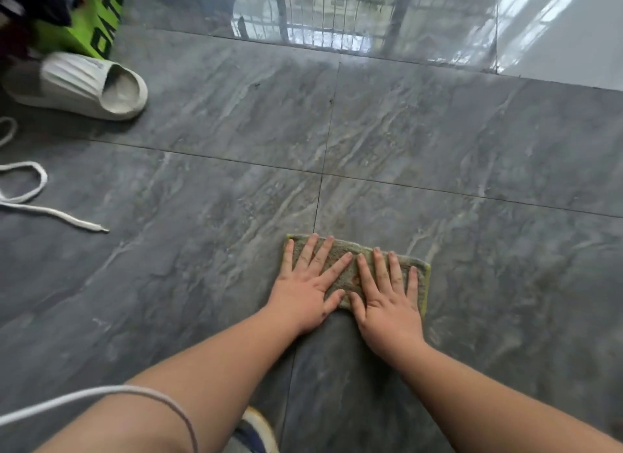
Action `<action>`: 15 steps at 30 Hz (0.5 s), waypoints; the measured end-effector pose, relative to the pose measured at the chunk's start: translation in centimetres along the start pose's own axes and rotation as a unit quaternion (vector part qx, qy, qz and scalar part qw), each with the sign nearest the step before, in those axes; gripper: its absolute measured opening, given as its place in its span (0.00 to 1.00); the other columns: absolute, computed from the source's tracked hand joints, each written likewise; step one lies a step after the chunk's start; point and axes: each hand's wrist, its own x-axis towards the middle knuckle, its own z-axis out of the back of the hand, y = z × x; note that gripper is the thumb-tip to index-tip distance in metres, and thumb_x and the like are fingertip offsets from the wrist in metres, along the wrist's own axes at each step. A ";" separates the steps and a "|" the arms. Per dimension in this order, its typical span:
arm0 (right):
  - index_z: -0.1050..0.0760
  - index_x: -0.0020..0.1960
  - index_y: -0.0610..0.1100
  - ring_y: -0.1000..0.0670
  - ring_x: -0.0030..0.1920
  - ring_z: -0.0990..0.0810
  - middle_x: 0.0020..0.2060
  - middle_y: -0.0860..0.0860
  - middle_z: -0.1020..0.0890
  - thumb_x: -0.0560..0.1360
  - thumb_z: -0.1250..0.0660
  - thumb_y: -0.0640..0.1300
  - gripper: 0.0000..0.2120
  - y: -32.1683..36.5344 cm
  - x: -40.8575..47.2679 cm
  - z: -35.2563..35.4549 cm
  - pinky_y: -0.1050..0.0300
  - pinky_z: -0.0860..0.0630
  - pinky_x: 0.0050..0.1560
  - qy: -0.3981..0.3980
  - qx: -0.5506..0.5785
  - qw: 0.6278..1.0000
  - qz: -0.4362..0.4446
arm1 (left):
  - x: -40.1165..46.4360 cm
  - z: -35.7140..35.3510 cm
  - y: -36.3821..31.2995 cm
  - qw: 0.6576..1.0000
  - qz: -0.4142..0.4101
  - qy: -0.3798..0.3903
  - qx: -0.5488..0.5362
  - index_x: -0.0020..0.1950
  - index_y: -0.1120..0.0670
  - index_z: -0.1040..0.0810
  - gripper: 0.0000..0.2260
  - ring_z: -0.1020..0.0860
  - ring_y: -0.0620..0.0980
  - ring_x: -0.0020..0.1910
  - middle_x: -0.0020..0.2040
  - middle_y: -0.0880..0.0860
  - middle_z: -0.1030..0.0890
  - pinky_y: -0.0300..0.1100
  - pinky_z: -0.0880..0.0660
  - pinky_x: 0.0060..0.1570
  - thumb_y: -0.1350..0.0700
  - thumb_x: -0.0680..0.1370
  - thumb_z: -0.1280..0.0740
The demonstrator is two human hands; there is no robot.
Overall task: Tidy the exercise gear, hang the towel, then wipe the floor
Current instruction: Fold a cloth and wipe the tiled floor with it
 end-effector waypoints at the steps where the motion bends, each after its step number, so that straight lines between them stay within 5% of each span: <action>1: 0.54 0.80 0.54 0.45 0.80 0.55 0.80 0.50 0.50 0.78 0.48 0.62 0.34 0.2 -0.9 -0.4 0.36 0.56 0.76 0.000 -0.001 1.000 0.000 | -0.7 -0.5 -0.3 1.000 0.002 -0.001 0.001 0.77 0.38 0.67 0.30 0.72 0.56 0.76 0.78 0.51 0.69 0.66 0.70 0.70 0.35 0.79 0.56; 7: 0.48 0.80 0.54 0.46 0.79 0.50 0.79 0.50 0.45 0.76 0.46 0.61 0.34 -0.6 -2.8 -1.4 0.38 0.53 0.75 -0.013 -0.005 1.000 0.018 | -3.4 -3.1 -2.0 0.998 0.021 -0.052 -0.024 0.80 0.41 0.49 0.30 0.56 0.58 0.80 0.81 0.56 0.50 0.67 0.55 0.73 0.38 0.78 0.48; 15: 0.46 0.79 0.56 0.48 0.78 0.46 0.78 0.51 0.42 0.75 0.45 0.61 0.33 -4.0 -1.0 -0.7 0.39 0.50 0.75 -0.049 0.005 0.998 0.026 | -0.4 -1.9 -4.6 0.998 0.020 -0.066 -0.017 0.79 0.40 0.46 0.30 0.51 0.59 0.80 0.81 0.55 0.47 0.68 0.53 0.72 0.38 0.77 0.45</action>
